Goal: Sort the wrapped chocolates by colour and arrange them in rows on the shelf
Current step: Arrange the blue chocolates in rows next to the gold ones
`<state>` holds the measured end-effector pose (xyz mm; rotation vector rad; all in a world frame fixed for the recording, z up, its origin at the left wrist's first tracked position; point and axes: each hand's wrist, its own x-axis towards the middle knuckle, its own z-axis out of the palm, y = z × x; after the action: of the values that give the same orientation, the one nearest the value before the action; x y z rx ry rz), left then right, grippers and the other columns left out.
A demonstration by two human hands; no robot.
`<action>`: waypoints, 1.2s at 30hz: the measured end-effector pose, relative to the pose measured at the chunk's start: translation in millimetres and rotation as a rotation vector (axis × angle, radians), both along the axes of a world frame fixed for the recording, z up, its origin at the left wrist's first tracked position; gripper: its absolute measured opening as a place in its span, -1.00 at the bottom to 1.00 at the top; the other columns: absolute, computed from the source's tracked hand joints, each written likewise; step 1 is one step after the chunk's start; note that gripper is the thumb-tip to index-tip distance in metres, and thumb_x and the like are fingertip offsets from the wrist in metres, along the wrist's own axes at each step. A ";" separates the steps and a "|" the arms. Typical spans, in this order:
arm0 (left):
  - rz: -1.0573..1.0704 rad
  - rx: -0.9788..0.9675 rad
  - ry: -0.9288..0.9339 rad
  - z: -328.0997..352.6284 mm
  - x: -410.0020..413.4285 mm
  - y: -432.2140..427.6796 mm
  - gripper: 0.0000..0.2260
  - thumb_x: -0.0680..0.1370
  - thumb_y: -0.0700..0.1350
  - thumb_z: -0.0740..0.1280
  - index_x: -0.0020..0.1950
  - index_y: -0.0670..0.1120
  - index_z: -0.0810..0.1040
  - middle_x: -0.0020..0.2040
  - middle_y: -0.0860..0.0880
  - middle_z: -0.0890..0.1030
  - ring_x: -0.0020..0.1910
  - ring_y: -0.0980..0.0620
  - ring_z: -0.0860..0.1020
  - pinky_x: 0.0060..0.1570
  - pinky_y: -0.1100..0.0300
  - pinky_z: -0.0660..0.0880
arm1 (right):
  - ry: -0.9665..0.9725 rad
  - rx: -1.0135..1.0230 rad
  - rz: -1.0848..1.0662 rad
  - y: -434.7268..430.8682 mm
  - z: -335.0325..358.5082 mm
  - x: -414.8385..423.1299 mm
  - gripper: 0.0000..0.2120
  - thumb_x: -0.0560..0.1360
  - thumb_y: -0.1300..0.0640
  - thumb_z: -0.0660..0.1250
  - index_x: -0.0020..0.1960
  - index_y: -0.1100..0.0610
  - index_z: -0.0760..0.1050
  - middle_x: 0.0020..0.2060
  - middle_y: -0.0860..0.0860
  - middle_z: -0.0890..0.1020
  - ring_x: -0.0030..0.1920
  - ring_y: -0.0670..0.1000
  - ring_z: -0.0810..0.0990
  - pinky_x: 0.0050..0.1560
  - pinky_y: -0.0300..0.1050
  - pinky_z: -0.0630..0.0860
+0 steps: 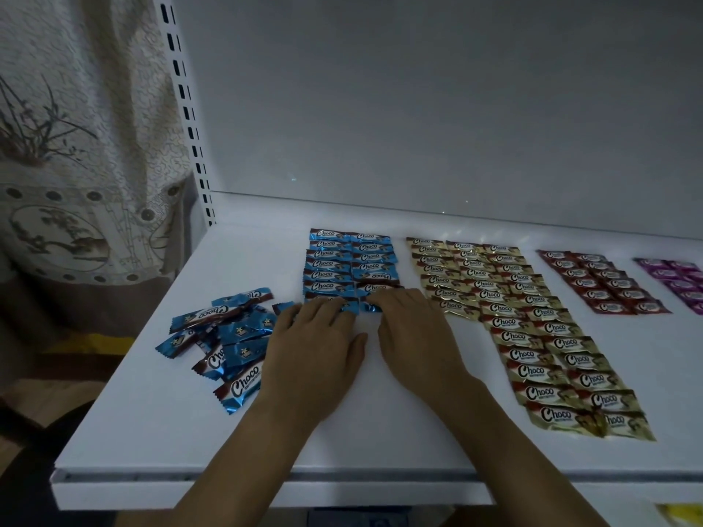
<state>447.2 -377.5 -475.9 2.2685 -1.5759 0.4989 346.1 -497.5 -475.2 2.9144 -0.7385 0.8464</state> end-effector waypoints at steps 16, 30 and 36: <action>-0.014 -0.047 -0.065 20.3 11.5 42.1 -0.35 0.45 0.38 0.12 0.30 -0.05 0.56 0.29 -0.11 0.56 0.24 -0.14 0.52 0.23 -0.16 0.44 | -0.144 0.120 0.111 9.3 11.5 -3.4 -0.72 0.41 0.18 0.12 0.01 0.13 0.55 -0.02 0.02 0.59 0.03 0.00 0.48 -0.06 -0.08 0.48; -0.064 0.087 0.148 4.5 70.6 96.5 -0.35 0.52 0.43 -0.09 0.29 0.02 0.45 0.30 -0.09 0.54 0.17 -0.20 0.56 -0.01 -0.16 0.52 | 0.085 0.406 0.427 93.1 16.4 76.8 -0.59 0.64 -0.01 0.04 0.41 0.12 0.33 0.26 0.09 0.50 0.21 0.05 0.45 0.27 -0.01 0.36; -0.042 0.051 0.334 1.8 69.6 99.5 -0.19 0.37 0.50 0.09 0.48 0.04 0.30 0.39 0.02 0.44 0.31 -0.06 0.41 0.22 -0.09 0.39 | 0.089 0.496 0.451 93.0 14.1 51.8 -0.49 0.63 0.00 0.13 0.53 0.00 0.08 0.27 0.01 0.43 0.22 -0.03 0.36 0.26 -0.08 0.34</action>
<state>516.8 -278.0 -474.1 2.2099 -1.4752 0.0627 398.0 -404.5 -461.2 3.6200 -0.3144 0.6099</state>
